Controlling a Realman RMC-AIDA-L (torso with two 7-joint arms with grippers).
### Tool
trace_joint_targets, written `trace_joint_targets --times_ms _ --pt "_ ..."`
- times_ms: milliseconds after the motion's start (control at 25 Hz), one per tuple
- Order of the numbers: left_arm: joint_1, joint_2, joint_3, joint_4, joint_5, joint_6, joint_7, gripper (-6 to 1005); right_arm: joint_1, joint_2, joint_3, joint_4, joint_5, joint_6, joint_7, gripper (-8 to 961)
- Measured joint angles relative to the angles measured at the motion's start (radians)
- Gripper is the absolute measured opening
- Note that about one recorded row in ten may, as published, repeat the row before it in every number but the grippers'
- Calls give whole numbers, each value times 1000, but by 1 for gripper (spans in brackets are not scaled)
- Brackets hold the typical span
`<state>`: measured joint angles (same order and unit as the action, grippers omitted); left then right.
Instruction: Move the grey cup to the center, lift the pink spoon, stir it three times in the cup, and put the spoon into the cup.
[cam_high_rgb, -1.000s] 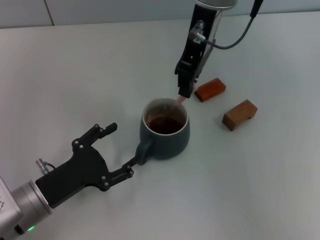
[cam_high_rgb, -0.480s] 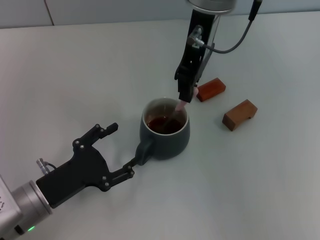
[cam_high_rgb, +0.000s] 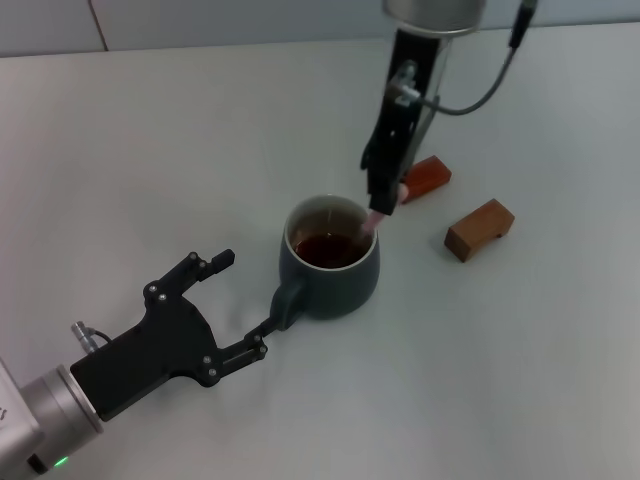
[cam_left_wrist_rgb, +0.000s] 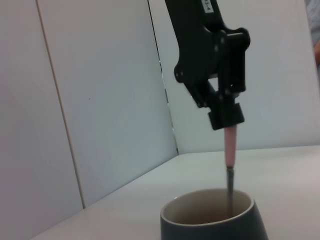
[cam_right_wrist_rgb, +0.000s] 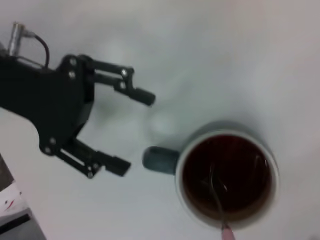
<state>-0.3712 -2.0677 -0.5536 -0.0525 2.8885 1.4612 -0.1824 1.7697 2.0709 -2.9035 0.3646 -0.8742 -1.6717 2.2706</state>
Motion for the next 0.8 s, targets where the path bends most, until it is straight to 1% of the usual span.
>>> trace_joint_targets --times_ms 80,240,400,440,480,520,560,680,800 --pt "0 0 0 -1 0 1 0 836 6 3 1 -6 20 30 3 121" --pt "1 0 0 -1 0 1 0 836 6 4 1 -3 27 31 6 120" --pt "3 1 0 -1 0 1 0 836 -14 5 1 5 56 18 -17 129" --pt "2 1 -1 -1 0 1 0 836 -22 5 1 16 79 17 -26 139" --pt "1 1 -3 -1 0 1 0 836 -34 5 1 58 132 14 -49 148" --pt "1 1 -3 -1 0 1 0 836 -34 5 1 58 132 14 -49 158" --pt "0 1 -4 -1 0 1 -1 836 -36 4 1 87 156 13 -65 167" --pt "-2 2 -3 -1 0 -1 -1 836 -35 6 1 171 213 9 -125 389" --pt "-2 2 -3 -1 0 -2 -1 836 -28 7 1 264 280 4 -193 508"
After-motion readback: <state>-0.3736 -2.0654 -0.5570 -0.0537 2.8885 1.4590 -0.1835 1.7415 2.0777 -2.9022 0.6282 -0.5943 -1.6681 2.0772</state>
